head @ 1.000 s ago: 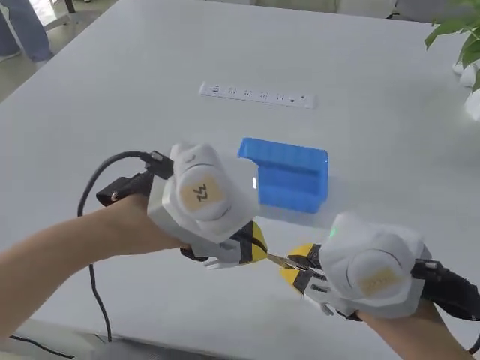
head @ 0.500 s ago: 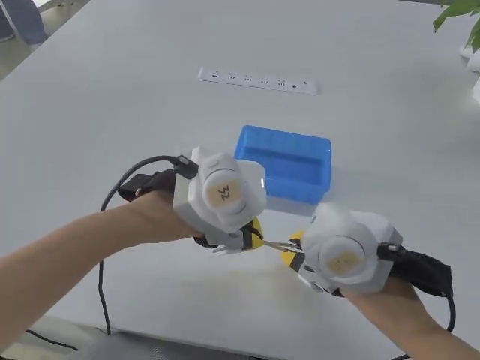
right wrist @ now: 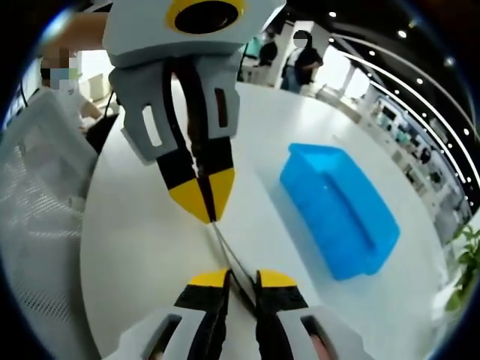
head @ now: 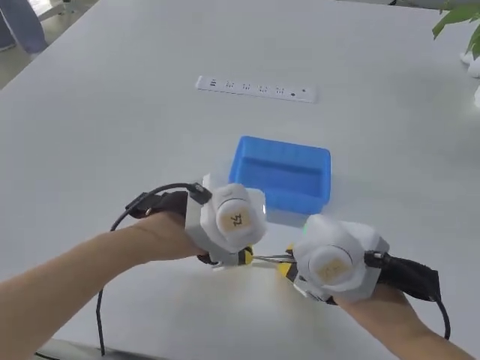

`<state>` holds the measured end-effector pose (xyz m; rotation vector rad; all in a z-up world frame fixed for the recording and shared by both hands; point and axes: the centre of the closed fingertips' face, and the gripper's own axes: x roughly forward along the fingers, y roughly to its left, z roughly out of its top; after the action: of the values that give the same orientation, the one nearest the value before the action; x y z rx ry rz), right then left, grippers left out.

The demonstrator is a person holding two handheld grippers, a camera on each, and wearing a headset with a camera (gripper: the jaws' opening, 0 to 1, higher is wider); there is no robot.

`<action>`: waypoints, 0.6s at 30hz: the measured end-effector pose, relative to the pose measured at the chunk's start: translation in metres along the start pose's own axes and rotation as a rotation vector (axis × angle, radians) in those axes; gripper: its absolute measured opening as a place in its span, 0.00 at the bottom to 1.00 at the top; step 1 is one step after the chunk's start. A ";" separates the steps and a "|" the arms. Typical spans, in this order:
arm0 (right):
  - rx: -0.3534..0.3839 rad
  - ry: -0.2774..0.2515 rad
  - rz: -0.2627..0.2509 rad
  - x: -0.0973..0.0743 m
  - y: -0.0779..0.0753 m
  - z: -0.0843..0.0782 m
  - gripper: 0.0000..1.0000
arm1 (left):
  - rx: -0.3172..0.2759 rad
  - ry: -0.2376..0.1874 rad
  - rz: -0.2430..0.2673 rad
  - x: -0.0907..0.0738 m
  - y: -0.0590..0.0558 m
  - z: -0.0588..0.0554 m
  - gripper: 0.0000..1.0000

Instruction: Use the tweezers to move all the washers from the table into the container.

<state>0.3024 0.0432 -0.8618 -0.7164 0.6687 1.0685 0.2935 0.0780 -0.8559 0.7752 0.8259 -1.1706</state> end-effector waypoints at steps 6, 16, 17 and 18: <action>0.054 -0.015 0.001 -0.001 -0.002 -0.001 0.12 | 0.000 0.037 -0.015 0.005 0.000 -0.004 0.00; 0.173 -0.050 -0.026 -0.017 -0.007 -0.007 0.17 | 0.019 0.051 -0.014 0.004 -0.001 -0.005 0.00; 0.185 -0.056 -0.032 -0.018 -0.009 -0.007 0.18 | -0.006 0.047 -0.020 0.004 -0.001 -0.005 0.00; 0.200 -0.065 -0.041 -0.022 -0.010 -0.007 0.18 | -0.014 0.044 -0.023 0.004 0.000 -0.006 0.00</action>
<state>0.3031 0.0230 -0.8466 -0.5186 0.6913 0.9682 0.2932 0.0812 -0.8617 0.7839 0.8804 -1.1709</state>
